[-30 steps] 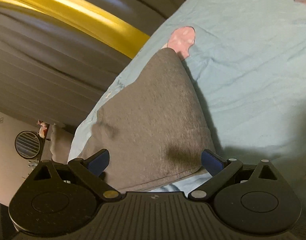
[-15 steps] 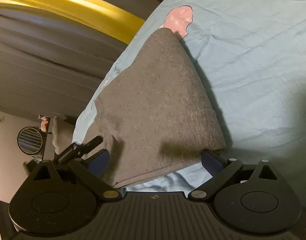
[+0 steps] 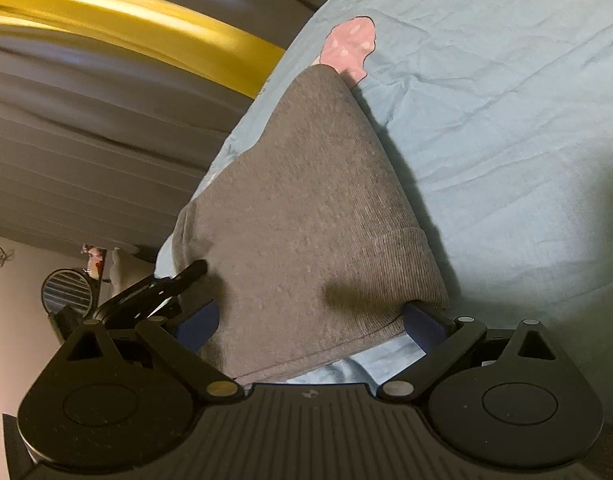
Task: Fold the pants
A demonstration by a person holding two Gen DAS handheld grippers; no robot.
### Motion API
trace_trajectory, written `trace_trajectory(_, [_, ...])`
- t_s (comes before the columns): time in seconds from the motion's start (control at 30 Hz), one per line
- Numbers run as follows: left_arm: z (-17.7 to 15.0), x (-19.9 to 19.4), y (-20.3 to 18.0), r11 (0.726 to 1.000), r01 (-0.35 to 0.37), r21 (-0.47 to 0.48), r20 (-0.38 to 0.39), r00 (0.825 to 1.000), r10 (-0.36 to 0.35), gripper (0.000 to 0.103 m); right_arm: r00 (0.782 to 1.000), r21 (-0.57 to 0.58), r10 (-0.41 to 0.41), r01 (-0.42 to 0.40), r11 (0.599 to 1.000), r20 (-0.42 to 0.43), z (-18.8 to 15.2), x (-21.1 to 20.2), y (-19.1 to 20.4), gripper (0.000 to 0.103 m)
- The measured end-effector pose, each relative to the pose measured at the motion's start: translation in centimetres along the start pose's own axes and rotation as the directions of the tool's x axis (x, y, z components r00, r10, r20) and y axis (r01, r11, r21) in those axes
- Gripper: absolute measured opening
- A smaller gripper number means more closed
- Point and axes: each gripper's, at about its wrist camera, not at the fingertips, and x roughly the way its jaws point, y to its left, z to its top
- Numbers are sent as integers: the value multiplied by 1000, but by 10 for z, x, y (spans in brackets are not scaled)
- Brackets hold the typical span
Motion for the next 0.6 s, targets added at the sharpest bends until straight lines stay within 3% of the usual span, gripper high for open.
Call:
trace_trajectory(0.2, [8, -26, 3, 994, -36, 105, 18, 999, 34, 15, 999, -3, 42, -42, 999, -7, 1, -1, 1, 99])
trace_trajectory(0.4, [6, -22, 24, 987, -131, 91, 27, 991, 129, 15, 997, -72, 69, -70, 995, -17, -2, -3, 13, 99])
trace_trajectory(0.43, [5, -21, 27, 979, -176, 99, 39, 984, 173, 7, 998, -82, 66, -67, 994, -15, -2, -3, 14, 99])
trace_trajectory(0.5, [6, -18, 34, 951, -292, 104, 53, 956, 288, 7, 998, -92, 61, -60, 994, 5, -3, -6, 15, 99])
trace_trajectory(0.53, [7, -19, 41, 949, -304, 86, 52, 953, 300, 7, 998, -90, 68, -66, 994, 13, -3, -7, 15, 99])
trace_trajectory(0.6, [9, -29, 53, 969, -248, 22, 46, 968, 247, 11, 996, -83, 75, -72, 994, 38, -2, -9, 14, 99])
